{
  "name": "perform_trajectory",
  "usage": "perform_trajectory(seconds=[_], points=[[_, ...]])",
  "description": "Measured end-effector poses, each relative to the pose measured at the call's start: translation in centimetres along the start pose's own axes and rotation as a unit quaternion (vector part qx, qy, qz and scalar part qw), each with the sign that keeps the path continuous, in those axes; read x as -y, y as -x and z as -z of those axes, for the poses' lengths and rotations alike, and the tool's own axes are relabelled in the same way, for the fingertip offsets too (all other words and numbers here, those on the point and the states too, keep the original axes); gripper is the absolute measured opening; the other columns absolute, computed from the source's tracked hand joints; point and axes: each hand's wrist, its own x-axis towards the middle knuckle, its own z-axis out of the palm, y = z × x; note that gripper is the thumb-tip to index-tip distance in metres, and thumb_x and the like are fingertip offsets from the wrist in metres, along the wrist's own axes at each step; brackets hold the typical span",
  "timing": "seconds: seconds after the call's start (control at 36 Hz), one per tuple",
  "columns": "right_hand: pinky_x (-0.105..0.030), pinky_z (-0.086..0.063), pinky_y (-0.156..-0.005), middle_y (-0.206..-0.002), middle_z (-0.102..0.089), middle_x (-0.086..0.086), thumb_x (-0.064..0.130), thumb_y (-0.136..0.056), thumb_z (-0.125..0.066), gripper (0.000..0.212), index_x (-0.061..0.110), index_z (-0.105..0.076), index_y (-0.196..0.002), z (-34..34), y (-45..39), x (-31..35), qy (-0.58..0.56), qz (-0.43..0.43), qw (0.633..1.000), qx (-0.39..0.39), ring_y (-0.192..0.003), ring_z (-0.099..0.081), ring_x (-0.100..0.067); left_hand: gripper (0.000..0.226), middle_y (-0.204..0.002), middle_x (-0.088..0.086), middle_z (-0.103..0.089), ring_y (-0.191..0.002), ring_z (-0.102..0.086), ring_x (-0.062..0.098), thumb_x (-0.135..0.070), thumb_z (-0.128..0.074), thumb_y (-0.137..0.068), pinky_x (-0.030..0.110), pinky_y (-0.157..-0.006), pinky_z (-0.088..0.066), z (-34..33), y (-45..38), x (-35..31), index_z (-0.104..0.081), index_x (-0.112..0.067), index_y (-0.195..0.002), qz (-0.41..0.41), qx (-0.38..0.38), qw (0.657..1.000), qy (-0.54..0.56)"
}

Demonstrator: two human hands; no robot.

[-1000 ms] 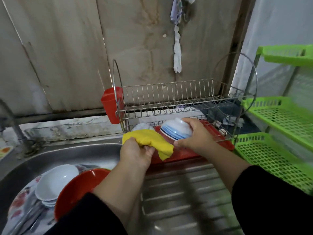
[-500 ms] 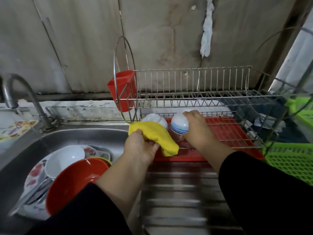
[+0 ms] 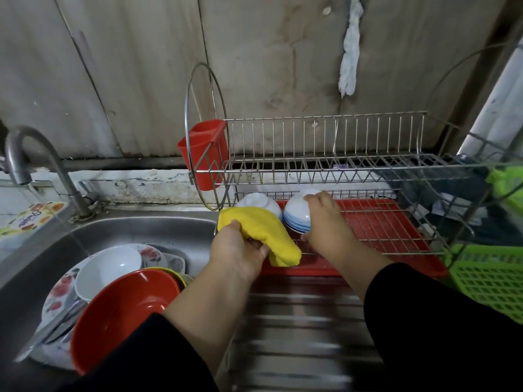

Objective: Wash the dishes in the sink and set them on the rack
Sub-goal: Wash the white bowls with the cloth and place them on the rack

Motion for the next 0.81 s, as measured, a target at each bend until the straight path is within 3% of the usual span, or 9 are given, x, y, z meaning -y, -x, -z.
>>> perform_trajectory(seconds=[0.25,0.44,0.56,0.64,0.72,0.78,0.81], points=[[-0.024,-0.019,-0.106,-0.138,-0.030,-0.011,0.002,-0.080,-0.064,0.068,0.010,-0.033,-0.140,-0.5,0.6,0.2,-0.025,-0.022,0.999,0.001,-0.131,-0.027,-0.027,0.048,-0.139,0.022,-0.046,-0.128,-0.046,0.032,-0.030,-0.028,-0.104,0.045,-0.087,-0.040,0.1,0.8,0.0,-0.033,-0.001,-0.142,-0.006,-0.002,1.000,-0.001],[-0.035,-0.020,-0.112,-0.146,-0.029,-0.010,0.019,-0.089,-0.058,0.058,0.013,-0.033,-0.142,0.2,1.5,0.9,-0.013,-0.022,1.000,-0.009,-0.137,-0.024,-0.027,0.046,-0.137,0.021,-0.048,-0.126,-0.048,0.030,-0.030,-0.029,-0.104,0.044,-0.083,-0.041,0.2,2.3,0.2,-0.035,-0.003,-0.142,-0.006,0.002,1.000,0.005],[-0.028,-0.029,-0.103,-0.138,-0.043,-0.009,0.014,-0.097,-0.045,0.037,0.011,-0.046,-0.134,1.1,2.8,2.1,-0.163,-0.030,0.985,-0.051,-0.127,-0.040,-0.024,0.046,-0.137,0.019,-0.049,-0.125,-0.048,0.030,-0.031,-0.028,-0.104,0.043,-0.082,-0.040,0.6,3.5,0.2,-0.037,-0.004,-0.141,-0.002,0.014,1.000,0.005],[-0.025,-0.040,-0.091,-0.122,-0.060,-0.004,0.028,-0.099,-0.043,0.028,0.015,-0.059,-0.119,2.0,4.1,3.5,-0.387,-0.120,0.914,0.005,-0.107,-0.054,-0.018,0.042,-0.128,0.016,-0.055,-0.113,-0.055,0.028,-0.030,-0.028,-0.104,0.041,-0.077,-0.042,1.2,4.9,0.0,-0.042,-0.006,-0.135,-0.004,0.032,0.999,0.020],[-0.035,-0.047,-0.094,-0.114,-0.067,-0.001,0.053,-0.093,-0.048,0.041,0.020,-0.064,-0.113,2.8,5.7,5.2,-0.563,-0.203,0.793,0.118,-0.104,-0.061,-0.017,0.034,-0.091,0.011,-0.061,-0.075,-0.054,0.019,-0.029,-0.027,-0.103,0.033,-0.067,-0.045,2.0,6.0,-0.5,-0.050,-0.007,-0.115,-0.008,0.057,0.998,0.037],[-0.033,-0.053,-0.077,-0.106,-0.071,0.001,0.063,-0.085,-0.050,0.049,0.024,-0.065,-0.110,3.1,7.0,6.3,-0.630,-0.229,0.720,0.180,-0.096,-0.065,-0.016,0.036,-0.087,0.011,-0.060,-0.072,-0.054,0.018,-0.029,-0.026,-0.103,0.031,-0.069,-0.046,2.7,6.6,-1.0,-0.053,-0.006,-0.107,-0.013,0.070,0.997,0.040],[-0.032,-0.053,-0.071,-0.102,-0.071,0.002,0.066,-0.082,-0.050,0.049,0.027,-0.064,-0.108,3.3,7.7,6.9,-0.641,-0.230,0.704,0.203,-0.092,-0.066,-0.015,0.038,-0.091,0.012,-0.062,-0.077,-0.056,0.020,-0.029,-0.026,-0.103,0.033,-0.074,-0.047,3.2,6.8,-1.4,-0.054,-0.005,-0.105,-0.017,0.083,0.996,0.038]])
